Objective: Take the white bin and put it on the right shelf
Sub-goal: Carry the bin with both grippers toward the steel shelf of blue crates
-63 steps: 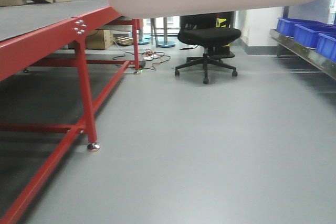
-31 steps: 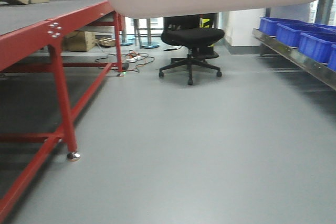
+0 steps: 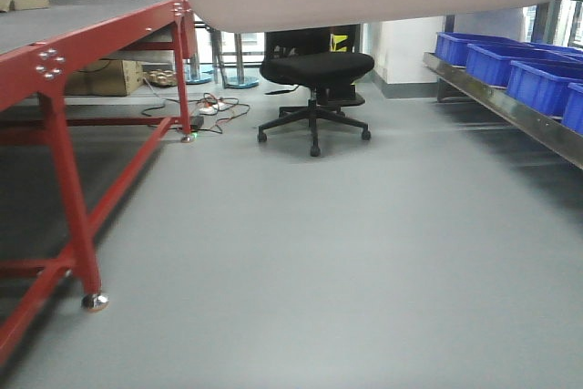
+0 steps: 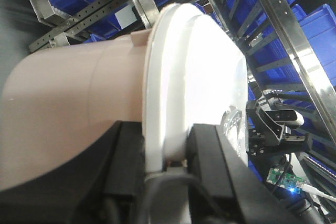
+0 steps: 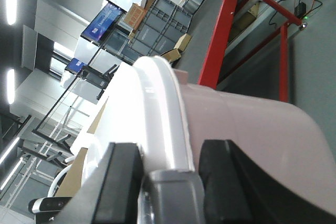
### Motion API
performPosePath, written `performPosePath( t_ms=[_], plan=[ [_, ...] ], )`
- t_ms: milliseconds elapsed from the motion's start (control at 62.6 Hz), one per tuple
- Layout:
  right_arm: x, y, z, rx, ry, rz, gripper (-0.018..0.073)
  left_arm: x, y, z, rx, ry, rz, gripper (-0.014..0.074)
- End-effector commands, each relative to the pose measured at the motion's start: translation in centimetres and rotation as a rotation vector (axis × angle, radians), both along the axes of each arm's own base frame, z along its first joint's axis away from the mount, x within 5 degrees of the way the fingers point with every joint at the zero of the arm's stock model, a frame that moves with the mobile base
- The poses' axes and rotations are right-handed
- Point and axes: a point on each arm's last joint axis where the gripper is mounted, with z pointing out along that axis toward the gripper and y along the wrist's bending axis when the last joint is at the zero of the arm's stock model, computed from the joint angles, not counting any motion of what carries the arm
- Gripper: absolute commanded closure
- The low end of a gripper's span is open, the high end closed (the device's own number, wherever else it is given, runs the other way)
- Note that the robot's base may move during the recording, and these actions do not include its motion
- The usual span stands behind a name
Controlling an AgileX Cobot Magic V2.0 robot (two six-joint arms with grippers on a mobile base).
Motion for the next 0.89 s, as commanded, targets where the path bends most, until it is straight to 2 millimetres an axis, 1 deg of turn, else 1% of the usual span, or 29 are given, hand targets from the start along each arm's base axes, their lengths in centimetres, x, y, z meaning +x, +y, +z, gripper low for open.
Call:
performPosePath(
  t_ms=[0,879],
  plan=[
    [-2.12,1.84,3.59,0.120,-0.155,0.173,0.0501,-3.62,-1.76,2.95,-0.039,-0.132,-0.242,0.0722],
    [-2.10,1.82,3.58,0.119,-0.154,0.170,0.0501,-3.62,-1.76,2.95,-0.039,-0.132,-0.242,0.0722]
  ],
)
